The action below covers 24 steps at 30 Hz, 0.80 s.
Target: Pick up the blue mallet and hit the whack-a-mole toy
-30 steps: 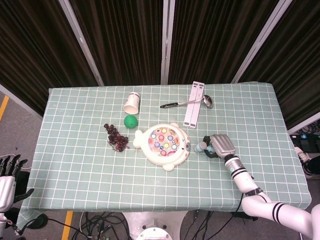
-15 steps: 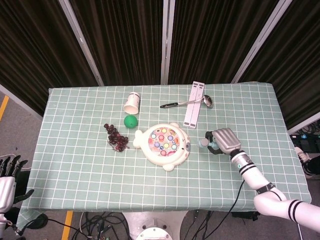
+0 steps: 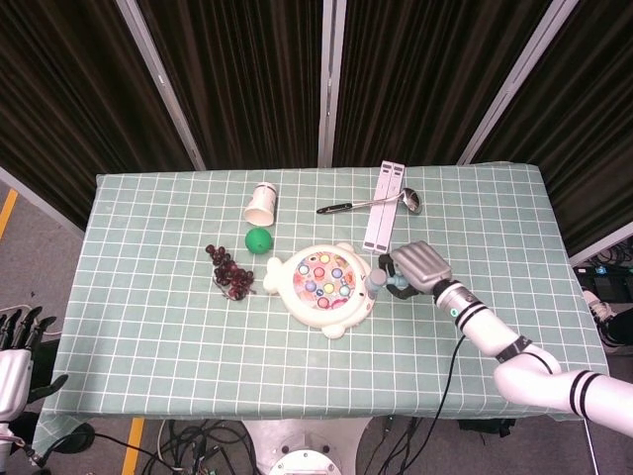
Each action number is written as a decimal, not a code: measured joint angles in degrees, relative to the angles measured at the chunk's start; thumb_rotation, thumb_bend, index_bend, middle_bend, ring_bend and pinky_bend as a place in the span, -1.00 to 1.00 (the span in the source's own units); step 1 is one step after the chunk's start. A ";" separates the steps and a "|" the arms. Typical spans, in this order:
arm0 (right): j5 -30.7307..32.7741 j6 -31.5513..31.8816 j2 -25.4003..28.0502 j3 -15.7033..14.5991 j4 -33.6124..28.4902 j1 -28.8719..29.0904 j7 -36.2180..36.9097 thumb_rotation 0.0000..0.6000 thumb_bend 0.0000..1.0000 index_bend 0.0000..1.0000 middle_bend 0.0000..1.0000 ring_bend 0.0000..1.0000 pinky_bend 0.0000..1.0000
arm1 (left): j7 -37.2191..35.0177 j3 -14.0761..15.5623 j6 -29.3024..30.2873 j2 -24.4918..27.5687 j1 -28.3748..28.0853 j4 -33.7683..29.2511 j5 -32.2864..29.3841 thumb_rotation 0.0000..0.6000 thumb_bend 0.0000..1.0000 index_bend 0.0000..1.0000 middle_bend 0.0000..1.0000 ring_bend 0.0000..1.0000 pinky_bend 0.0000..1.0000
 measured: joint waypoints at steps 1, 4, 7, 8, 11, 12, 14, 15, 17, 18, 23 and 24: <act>1.19 -0.31 -0.51 0.14 0.10 0.85 -0.70 1.00 0.15 0.66 0.37 0.20 0.43 | -0.02 0.01 -0.08 -0.01 -0.01 0.02 -0.04 1.00 -1.00 -0.63 -0.83 -1.00 -1.00; 5.18 -1.07 -2.71 0.31 0.86 3.82 -3.48 1.00 0.15 0.67 0.38 0.20 0.44 | -0.14 0.04 -0.24 -0.05 -0.03 0.12 -0.14 1.00 -1.00 -0.63 -0.83 -1.00 -1.00; 9.03 -1.57 -4.82 -0.02 1.92 6.66 -6.54 1.00 0.16 0.68 0.38 0.21 0.44 | -0.36 0.09 -0.41 -0.15 -0.01 0.34 -0.29 1.00 -1.00 -0.63 -0.83 -1.00 -1.00; 10.50 -1.65 -5.55 -0.33 2.37 7.74 -7.89 1.00 0.16 0.68 0.38 0.21 0.45 | -0.43 0.10 -0.43 -0.17 0.01 0.39 -0.31 1.00 -1.00 -0.63 -0.83 -1.00 -1.00; 14.08 -1.62 -7.01 -1.55 3.26 10.11 -11.14 1.00 0.17 0.68 0.38 0.21 0.45 | -0.72 0.11 -0.42 -0.33 0.10 0.66 -0.44 1.00 -1.00 -0.63 -0.83 -1.00 -1.00; 15.12 -1.54 -7.34 -2.01 3.42 10.73 -12.04 1.00 0.17 0.68 0.38 0.21 0.45 | -0.86 0.13 -0.44 -0.41 0.15 0.76 -0.51 1.00 -1.00 -0.63 -0.83 -1.00 -1.00; 17.44 -1.21 -7.96 -3.24 3.65 12.01 -14.07 1.00 0.17 0.68 0.38 0.21 0.45 | -1.05 0.17 -0.49 -0.53 0.20 0.98 -0.56 1.00 -1.00 -0.63 -0.83 -1.00 -1.00; 18.38 -1.00 -8.17 -3.78 3.68 12.51 -14.90 1.00 0.17 0.68 0.38 0.21 0.45 | -1.16 0.19 -0.52 -0.60 0.21 1.13 -0.56 1.00 -1.00 -0.63 -0.83 -1.00 -1.00; 20.20 -0.11 -8.43 -4.67 3.41 13.42 -16.19 1.00 0.17 0.68 0.38 0.21 0.45 | -1.37 0.18 -0.46 -0.68 0.24 1.35 -0.53 1.00 -1.00 -0.63 -0.83 -1.00 -1.00; 20.60 0.41 -8.41 -4.76 3.06 13.58 -16.33 1.00 0.17 0.68 0.38 0.21 0.45 | -1.46 0.15 -0.39 -0.72 0.28 1.46 -0.55 1.00 -1.00 -0.63 -0.83 -1.00 -1.00; 20.14 2.71 -6.21 -3.86 -0.28 13.15 -14.38 1.00 0.17 0.68 0.38 0.21 0.45 | -1.53 0.10 -0.14 -0.70 0.35 1.52 -0.41 1.00 -1.00 -0.63 -0.83 -1.00 -1.00; 19.91 2.89 -5.58 -3.68 -0.85 12.99 -13.87 1.00 0.17 0.68 0.38 0.21 0.45 | -1.49 0.11 -0.13 -0.71 0.34 1.47 -0.33 1.00 -1.00 -0.63 -0.83 -1.00 -1.00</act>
